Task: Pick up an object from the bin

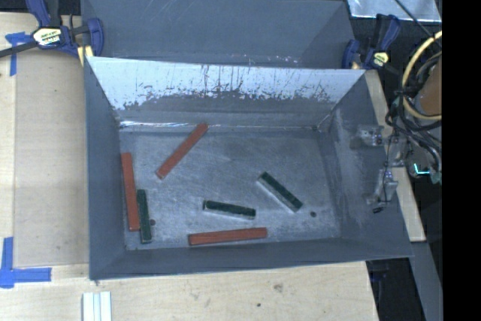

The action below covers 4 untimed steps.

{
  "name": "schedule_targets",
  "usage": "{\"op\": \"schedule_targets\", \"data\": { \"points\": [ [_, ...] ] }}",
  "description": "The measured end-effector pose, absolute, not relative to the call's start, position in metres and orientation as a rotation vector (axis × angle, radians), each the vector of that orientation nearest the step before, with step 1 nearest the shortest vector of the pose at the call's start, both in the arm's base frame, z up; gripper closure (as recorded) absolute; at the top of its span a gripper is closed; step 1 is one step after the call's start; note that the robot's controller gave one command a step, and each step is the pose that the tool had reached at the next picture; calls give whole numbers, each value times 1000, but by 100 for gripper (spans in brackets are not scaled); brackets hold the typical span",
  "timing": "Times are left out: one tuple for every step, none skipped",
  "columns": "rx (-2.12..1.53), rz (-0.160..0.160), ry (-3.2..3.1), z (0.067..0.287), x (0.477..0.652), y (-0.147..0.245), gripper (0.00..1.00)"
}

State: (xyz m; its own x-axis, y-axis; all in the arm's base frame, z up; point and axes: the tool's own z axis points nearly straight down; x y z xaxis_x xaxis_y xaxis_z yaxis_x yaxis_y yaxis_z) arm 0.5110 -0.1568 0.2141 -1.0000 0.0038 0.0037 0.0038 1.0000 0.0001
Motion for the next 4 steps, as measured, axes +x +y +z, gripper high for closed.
{"op": "schedule_targets", "data": {
  "points": [
    [20,-4,-3138,66,530,-74,0],
    [-411,0,-3121,101,526,-34,0],
    [-372,1,-3128,119,555,-51,0],
    [-846,-3,-3023,71,541,-62,0]
  ]
}}
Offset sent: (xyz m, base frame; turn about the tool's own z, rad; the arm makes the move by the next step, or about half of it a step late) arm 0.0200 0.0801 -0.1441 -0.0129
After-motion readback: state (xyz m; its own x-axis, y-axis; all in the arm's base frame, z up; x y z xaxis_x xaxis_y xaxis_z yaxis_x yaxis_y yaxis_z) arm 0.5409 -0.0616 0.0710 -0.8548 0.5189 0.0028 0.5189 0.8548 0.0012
